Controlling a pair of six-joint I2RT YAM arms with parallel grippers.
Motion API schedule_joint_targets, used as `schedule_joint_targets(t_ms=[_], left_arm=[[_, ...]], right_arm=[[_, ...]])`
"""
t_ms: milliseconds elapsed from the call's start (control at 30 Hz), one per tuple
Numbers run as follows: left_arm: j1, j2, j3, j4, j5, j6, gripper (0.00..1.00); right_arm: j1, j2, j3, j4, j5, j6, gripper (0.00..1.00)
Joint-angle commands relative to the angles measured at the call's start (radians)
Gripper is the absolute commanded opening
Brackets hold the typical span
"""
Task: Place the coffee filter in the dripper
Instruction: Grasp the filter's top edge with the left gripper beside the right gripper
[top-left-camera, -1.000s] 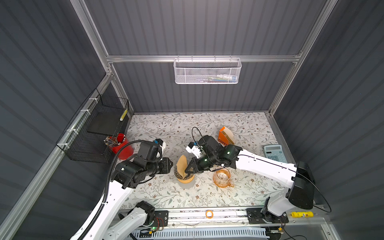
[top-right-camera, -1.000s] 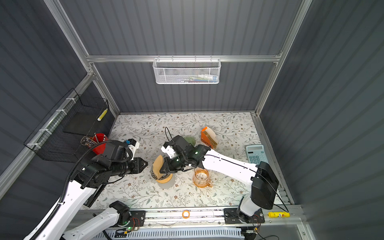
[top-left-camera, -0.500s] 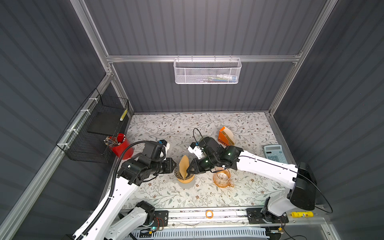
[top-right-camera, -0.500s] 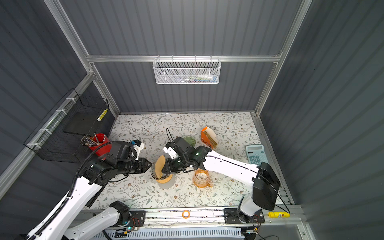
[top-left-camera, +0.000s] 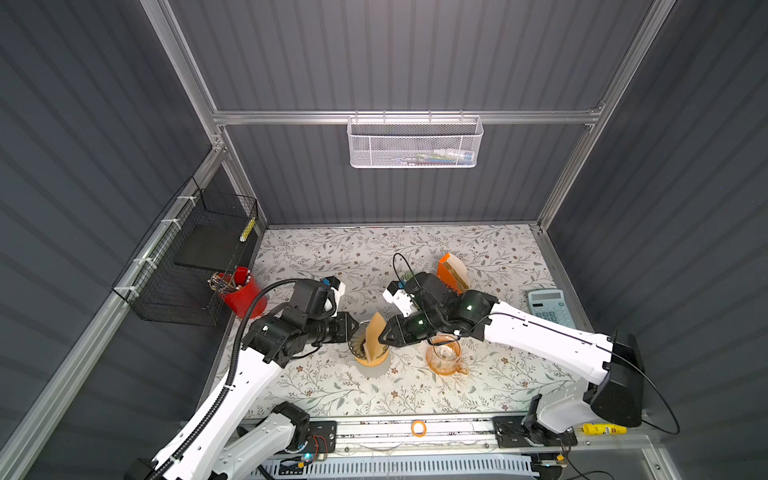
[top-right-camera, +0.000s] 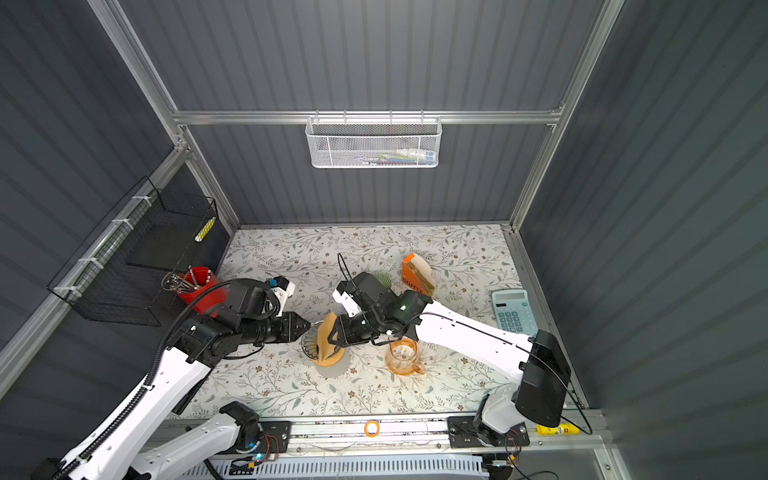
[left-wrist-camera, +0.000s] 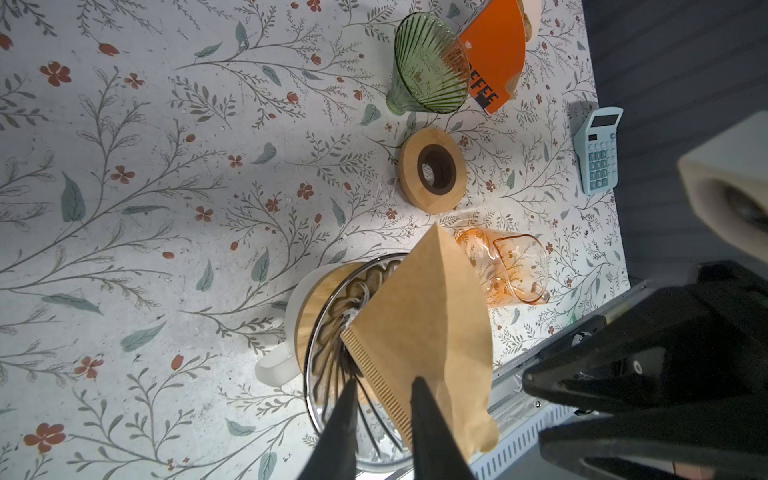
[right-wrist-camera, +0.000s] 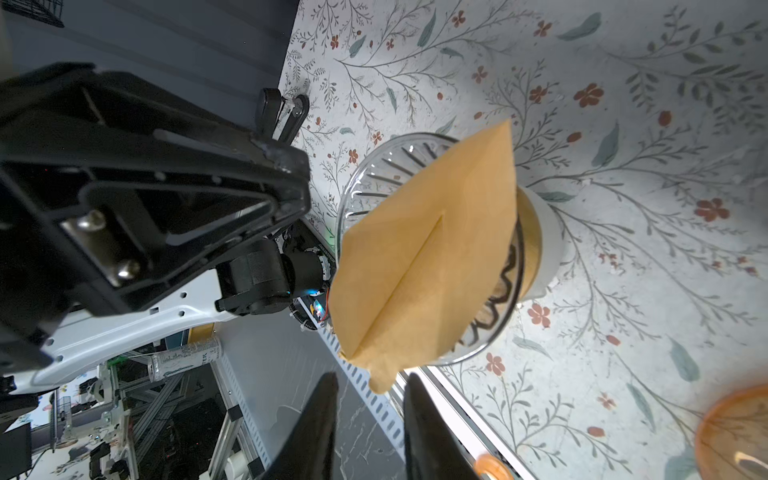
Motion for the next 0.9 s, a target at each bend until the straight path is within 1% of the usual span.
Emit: schedule_joint_targets(t_ms=[0, 133, 200, 400, 467, 500, 533, 667, 867], left_arm=[[-0.014, -0.001, 0.005, 0.022, 0.017, -0.002, 0.24], [-0.041, 0.003, 0.01, 0.047, 0.036, -0.004, 0.24], [-0.064, 0.014, 0.018, 0.055, 0.033, -0.006, 0.24], [-0.169, 0.074, 0.078, 0.047, -0.013, 0.006, 0.24], [-0.191, 0.097, 0.103, 0.038, -0.031, 0.013, 0.24], [-0.195, 0.106, 0.11, 0.036, -0.032, 0.017, 0.24], [-0.196, 0.108, 0.116, 0.034, -0.036, 0.022, 0.23], [-0.196, 0.104, 0.132, 0.016, -0.063, 0.029, 0.23], [-0.196, 0.119, 0.125, 0.01, -0.046, 0.031, 0.23]], right_arm=[[-0.004, -0.009, 0.036, -0.042, 0.036, -0.033, 0.3], [-0.005, -0.011, 0.041, -0.042, 0.041, -0.043, 0.28], [-0.006, -0.008, 0.038, -0.041, 0.078, -0.051, 0.25], [-0.035, -0.019, 0.002, 0.003, 0.062, -0.041, 0.11], [-0.045, -0.023, -0.013, 0.023, 0.061, -0.035, 0.07], [-0.048, -0.024, -0.015, 0.026, 0.043, -0.037, 0.05], [-0.049, -0.024, -0.016, 0.026, 0.024, -0.04, 0.04], [-0.051, -0.015, -0.013, 0.028, 0.022, -0.049, 0.04], [-0.052, 0.001, -0.024, 0.056, 0.006, -0.04, 0.04]])
